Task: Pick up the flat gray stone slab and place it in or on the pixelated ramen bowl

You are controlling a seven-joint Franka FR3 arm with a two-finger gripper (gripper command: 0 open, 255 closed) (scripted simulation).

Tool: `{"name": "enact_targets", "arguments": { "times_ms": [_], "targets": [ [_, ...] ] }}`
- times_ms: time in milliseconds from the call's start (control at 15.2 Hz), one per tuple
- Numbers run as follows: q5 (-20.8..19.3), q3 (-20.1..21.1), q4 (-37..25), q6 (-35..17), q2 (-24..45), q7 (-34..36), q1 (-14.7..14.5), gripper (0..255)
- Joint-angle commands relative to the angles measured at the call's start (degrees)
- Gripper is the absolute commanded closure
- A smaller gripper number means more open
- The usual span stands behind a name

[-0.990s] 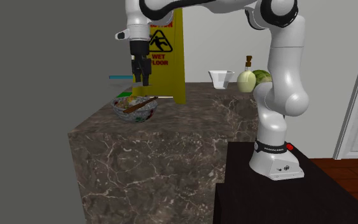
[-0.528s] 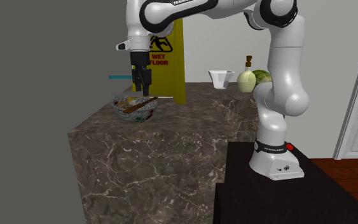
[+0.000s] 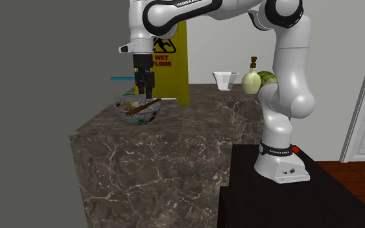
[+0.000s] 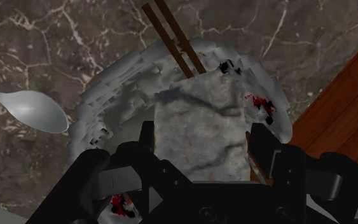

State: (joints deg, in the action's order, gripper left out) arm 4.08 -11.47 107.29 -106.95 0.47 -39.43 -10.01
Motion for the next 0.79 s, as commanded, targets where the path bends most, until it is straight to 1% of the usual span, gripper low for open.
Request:
{"name": "enact_targets", "arguments": {
  "times_ms": [0, 330, 594, 726],
  "targets": [
    [0.0, 0.0, 0.0, 0.0, 0.0, 0.0, 0.0, 0],
    [0.0, 0.0, 0.0, 0.0, 0.0, 0.0, 0.0, 0],
    [-0.2, -0.2, -7.0, 7.2, -0.2, 0.1, 0.2, 0],
    [-0.2, -0.2, -7.0, 7.2, -0.2, 0.1, 0.2, 0]
  ]
}}
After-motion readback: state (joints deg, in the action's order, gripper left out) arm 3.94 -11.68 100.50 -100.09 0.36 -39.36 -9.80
